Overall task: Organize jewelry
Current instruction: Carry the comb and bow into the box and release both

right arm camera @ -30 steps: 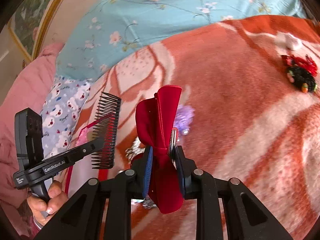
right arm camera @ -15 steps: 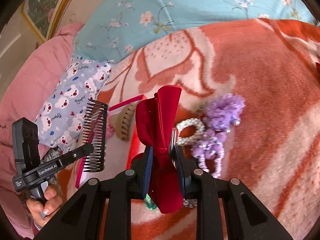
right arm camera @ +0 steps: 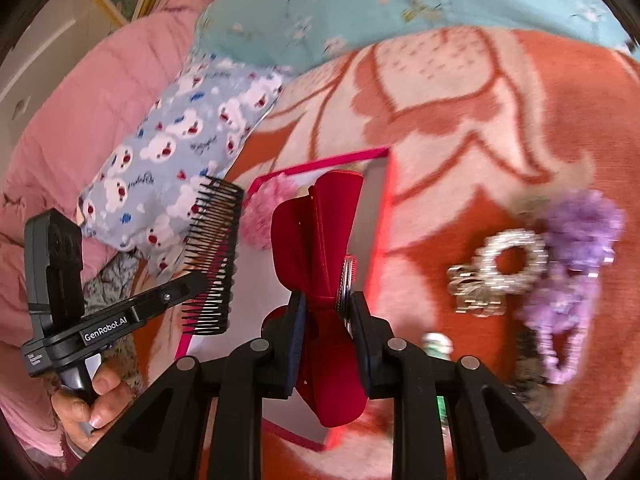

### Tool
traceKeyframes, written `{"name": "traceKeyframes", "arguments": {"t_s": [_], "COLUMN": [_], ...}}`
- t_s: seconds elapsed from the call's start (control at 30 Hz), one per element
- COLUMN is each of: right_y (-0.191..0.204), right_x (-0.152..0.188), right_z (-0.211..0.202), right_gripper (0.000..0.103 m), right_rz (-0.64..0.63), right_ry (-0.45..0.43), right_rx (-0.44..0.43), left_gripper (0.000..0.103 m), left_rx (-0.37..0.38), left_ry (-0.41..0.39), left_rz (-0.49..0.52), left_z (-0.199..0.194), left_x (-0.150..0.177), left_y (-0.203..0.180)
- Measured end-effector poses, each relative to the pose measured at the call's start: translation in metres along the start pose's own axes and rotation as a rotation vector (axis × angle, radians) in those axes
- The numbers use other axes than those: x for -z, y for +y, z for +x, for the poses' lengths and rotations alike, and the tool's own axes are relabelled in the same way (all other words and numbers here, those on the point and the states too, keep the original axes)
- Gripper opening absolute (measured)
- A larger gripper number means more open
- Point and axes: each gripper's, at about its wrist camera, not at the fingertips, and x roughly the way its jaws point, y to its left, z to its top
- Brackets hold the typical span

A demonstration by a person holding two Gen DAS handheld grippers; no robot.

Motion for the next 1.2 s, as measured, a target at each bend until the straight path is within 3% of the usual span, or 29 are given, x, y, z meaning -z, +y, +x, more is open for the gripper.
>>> {"name": "traceKeyframes", "arguments": {"t_s": [0.5, 0.93, 1.07, 1.2], "right_y": [0.012, 0.002, 0.002, 0.002], "right_x": [-0.010, -0.016, -0.016, -0.015], "right_z": [0.067, 0.076, 0.076, 0.073], "right_gripper": [0.023, 0.026, 0.027, 0.028], "right_rz": [-0.050, -0.023, -0.015, -0.007], "right_ry": [0.105, 0.114, 0.116, 0.113], "right_rx": [0.022, 0.014, 0.011, 0.002], "left_gripper": [0.000, 0.002, 0.012, 0.016], "left_rx": [-0.125, -0.109, -0.114, -0.115], "left_ry": [0.015, 0.059, 0.065, 0.057], "left_rz": [-0.028, -0.074, -0.091, -0.102], "left_z": [0.028, 0.052, 0.052, 0.046], "left_x": [-0.013, -0.019, -0.017, -0.015], "left_y": [0.029, 0.042, 0.048, 0.054]}}
